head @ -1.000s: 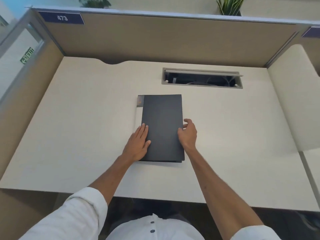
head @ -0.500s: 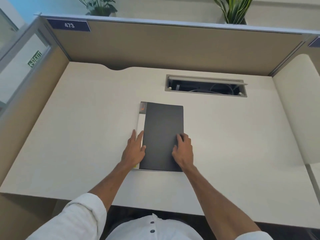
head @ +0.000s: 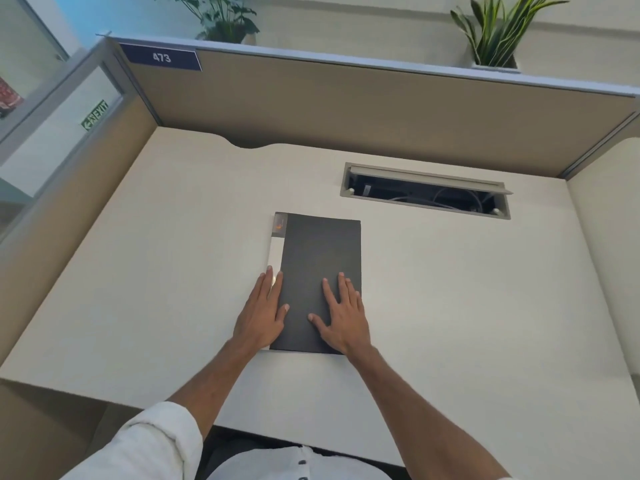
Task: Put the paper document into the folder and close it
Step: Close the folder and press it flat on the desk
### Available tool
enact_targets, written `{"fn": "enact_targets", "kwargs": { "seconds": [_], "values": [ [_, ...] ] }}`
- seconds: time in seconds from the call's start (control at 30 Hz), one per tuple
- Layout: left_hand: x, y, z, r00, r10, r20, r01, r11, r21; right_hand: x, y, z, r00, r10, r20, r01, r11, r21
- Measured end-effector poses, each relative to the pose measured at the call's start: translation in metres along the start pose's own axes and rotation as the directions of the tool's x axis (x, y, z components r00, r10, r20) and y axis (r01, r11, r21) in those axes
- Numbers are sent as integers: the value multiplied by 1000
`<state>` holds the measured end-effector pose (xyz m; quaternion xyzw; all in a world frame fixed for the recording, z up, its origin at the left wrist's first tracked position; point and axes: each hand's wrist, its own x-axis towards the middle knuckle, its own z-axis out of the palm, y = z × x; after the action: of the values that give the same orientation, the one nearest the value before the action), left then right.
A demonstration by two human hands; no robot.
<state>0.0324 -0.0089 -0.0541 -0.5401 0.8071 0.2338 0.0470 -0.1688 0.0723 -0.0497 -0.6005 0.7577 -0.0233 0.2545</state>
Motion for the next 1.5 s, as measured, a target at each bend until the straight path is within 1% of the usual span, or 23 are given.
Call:
{"fn": "enact_targets", "kwargs": {
  "seconds": [0.2,0.43,0.57,0.9,1.33,1.5],
  "values": [
    [21,-20,-15,999,-42,-15,42,999,-22,41,-19,-9,999,-35,14,35,999,-7],
    [61,-48,-37,999,-53,2,53,998,-30,87,-46,-17,999,-26,21,26,1000,-6],
    [85,-62,-49,1000,-25,-13,24,1000,-18,114,-57,-21,1000,-16,1,16,1000,7],
    [158,-82,-77,999,32,4,-32,998,46,177,-70,-32,998,40,-52,-39,999,25],
    [243,-85,-101,996,88,11,-88,989,121,249,-67,-55,992,96,-83,-93,995,29],
    [263,-86,-102,995,101,-2,-100,988,121,267,-63,-61,991,105,-86,-104,994,17]
  ]
}}
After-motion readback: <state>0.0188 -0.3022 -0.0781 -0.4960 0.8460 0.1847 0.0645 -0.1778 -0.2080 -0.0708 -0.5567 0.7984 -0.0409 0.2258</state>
